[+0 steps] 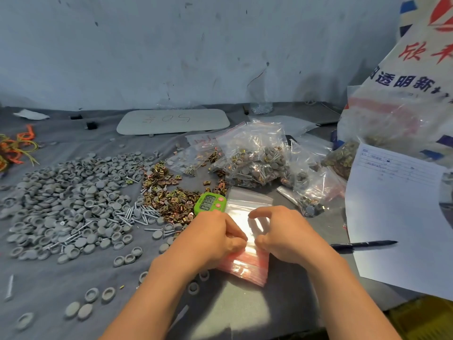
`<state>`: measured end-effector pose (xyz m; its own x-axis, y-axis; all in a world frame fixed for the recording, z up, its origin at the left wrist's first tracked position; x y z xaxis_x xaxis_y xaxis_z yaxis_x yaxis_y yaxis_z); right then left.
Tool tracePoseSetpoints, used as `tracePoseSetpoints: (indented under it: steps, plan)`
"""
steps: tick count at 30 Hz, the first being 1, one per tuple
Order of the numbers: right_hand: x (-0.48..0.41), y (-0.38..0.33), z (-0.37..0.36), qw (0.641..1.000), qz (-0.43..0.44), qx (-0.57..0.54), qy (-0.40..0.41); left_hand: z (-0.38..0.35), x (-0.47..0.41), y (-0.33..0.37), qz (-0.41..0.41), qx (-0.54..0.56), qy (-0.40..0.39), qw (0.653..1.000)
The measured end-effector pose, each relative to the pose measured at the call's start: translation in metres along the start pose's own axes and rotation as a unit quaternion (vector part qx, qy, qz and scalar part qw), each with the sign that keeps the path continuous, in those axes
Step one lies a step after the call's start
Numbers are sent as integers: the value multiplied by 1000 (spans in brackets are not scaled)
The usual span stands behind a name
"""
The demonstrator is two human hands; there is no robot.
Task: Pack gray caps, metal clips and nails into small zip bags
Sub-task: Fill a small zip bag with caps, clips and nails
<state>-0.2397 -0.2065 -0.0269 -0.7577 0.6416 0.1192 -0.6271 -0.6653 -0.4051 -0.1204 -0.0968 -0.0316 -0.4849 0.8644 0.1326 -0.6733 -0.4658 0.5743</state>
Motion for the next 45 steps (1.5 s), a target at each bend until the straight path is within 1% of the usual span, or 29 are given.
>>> tracePoseSetpoints:
  steps: [2,4,6,7,11,14,16,17,19,20,21,23,24,25,26,28,30,32,33,35,37,39,41,45]
  plan:
    - [-3,1,1,1000,4,-5,3,0,-1,2,3,-10,24,1000]
    - [-3,1,2,1000,8,-4,15,-3,0,9,2,-45,59,997]
    - [-2,1,2,999,7,-31,37,-4,2,12,6,-68,95,993]
    - [-1,2,3,997,-2,-59,53,-4,2,12,11,-61,112,992]
    - [0,9,13,972,-35,-195,125,2,2,9,40,25,184,982]
    - [4,5,12,975,-4,-187,120,8,2,9,34,98,235,966]
    - [3,5,14,969,-6,-187,163,11,5,13,5,157,277,948]
    - [2,7,19,959,-18,-202,200,14,9,16,-18,174,306,936]
    - [3,12,27,926,-58,-247,279,17,17,19,-53,165,364,915]
    - [4,16,30,900,-76,-290,317,19,20,18,-57,145,378,913]
    - [5,18,32,865,-86,-349,349,19,20,18,-59,126,368,919]
    - [6,16,33,794,-83,-464,383,11,16,16,-49,68,281,956]
    - [5,12,32,769,-74,-509,379,4,14,16,-37,22,223,974]
    - [3,5,31,754,-61,-543,365,-1,14,16,-27,-15,186,982]
    - [2,-2,29,752,-46,-560,345,-4,15,15,-16,-28,174,984]
    - [0,-13,24,778,-30,-543,315,3,15,9,9,37,219,975]
    - [0,-21,19,807,-25,-512,291,22,20,1,16,118,289,950]
    - [0,-29,14,828,-19,-503,246,42,27,-11,-3,174,334,926]
    - [0,-35,11,839,-13,-499,214,51,31,-18,-13,197,340,919]
    - [2,-47,7,860,9,-486,154,64,41,-25,-26,232,326,916]
    - [4,-62,2,876,34,-471,103,73,51,-30,-39,214,310,926]
    - [5,-76,-4,892,61,-444,54,76,57,-36,-48,209,263,941]
    - [3,-87,-12,901,83,-424,20,76,63,-46,-37,250,213,944]
    - [-3,-104,-22,902,126,-413,-30,77,73,-67,6,372,135,919]
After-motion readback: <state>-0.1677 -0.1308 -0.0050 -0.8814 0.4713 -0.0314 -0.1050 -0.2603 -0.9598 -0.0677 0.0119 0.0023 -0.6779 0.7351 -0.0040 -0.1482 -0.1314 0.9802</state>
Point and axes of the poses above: each hand's wrist, its own x-axis away from the middle knuckle, its own z-axis out of the back of the hand, y = z × x, the point moved 5 cm from there along -x, towards the middle knuckle, and after that the axes turned 3 degrees about z, right-handed, at the moved point
